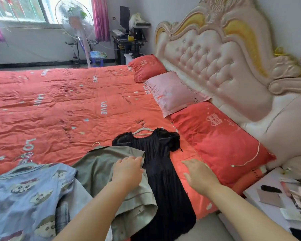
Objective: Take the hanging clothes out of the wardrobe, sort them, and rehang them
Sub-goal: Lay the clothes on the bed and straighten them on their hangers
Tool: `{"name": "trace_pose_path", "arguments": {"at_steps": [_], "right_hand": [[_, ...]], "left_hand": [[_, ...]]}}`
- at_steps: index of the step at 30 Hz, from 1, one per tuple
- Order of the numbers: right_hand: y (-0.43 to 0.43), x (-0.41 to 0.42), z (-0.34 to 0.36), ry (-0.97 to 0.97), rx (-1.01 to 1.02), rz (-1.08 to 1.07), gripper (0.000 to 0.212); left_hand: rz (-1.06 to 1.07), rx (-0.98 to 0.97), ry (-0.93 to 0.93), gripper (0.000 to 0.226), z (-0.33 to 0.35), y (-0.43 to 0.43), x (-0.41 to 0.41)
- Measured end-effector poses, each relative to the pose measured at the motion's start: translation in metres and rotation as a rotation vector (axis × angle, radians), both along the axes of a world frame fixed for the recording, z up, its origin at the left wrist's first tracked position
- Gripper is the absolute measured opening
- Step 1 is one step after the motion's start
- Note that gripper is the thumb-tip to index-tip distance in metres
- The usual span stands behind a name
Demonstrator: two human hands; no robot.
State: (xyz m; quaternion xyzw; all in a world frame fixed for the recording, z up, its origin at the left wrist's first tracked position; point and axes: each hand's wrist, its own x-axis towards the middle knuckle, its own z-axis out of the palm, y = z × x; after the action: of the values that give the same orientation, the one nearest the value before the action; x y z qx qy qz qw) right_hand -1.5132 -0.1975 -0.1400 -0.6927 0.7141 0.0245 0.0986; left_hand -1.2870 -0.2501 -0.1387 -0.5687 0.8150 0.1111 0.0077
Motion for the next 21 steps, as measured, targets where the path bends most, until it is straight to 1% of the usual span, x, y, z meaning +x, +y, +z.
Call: {"name": "trace_pose_path", "arguments": {"at_steps": [3,5,12,15,18,20,21], "right_hand": [[-0.047,-0.012,-0.008,0.023,0.031,0.017,0.042],[-0.077,-0.016,-0.014,0.023,0.053,0.037,0.044],[-0.183,-0.024,-0.052,0.029,0.096,0.181,0.044],[-0.238,-0.028,-0.085,0.036,0.112,0.256,0.043],[-0.298,-0.031,-0.131,0.022,0.12,0.323,0.043],[-0.336,-0.035,-0.165,0.004,0.126,0.341,0.045],[-0.355,-0.037,-0.183,0.001,0.123,0.348,0.046]], "left_hand": [[0.005,0.028,0.006,0.042,-0.019,-0.038,-0.01],[0.026,0.059,0.018,0.043,-0.029,-0.059,-0.013],[0.129,0.092,0.076,0.048,-0.078,-0.126,-0.021],[0.173,0.094,0.059,0.058,-0.11,-0.155,-0.025],[0.227,0.111,-0.021,0.067,-0.15,-0.183,-0.034],[0.257,0.131,0.003,0.079,-0.185,-0.203,-0.039],[0.262,0.099,-0.017,0.081,-0.208,-0.213,-0.043]]}}
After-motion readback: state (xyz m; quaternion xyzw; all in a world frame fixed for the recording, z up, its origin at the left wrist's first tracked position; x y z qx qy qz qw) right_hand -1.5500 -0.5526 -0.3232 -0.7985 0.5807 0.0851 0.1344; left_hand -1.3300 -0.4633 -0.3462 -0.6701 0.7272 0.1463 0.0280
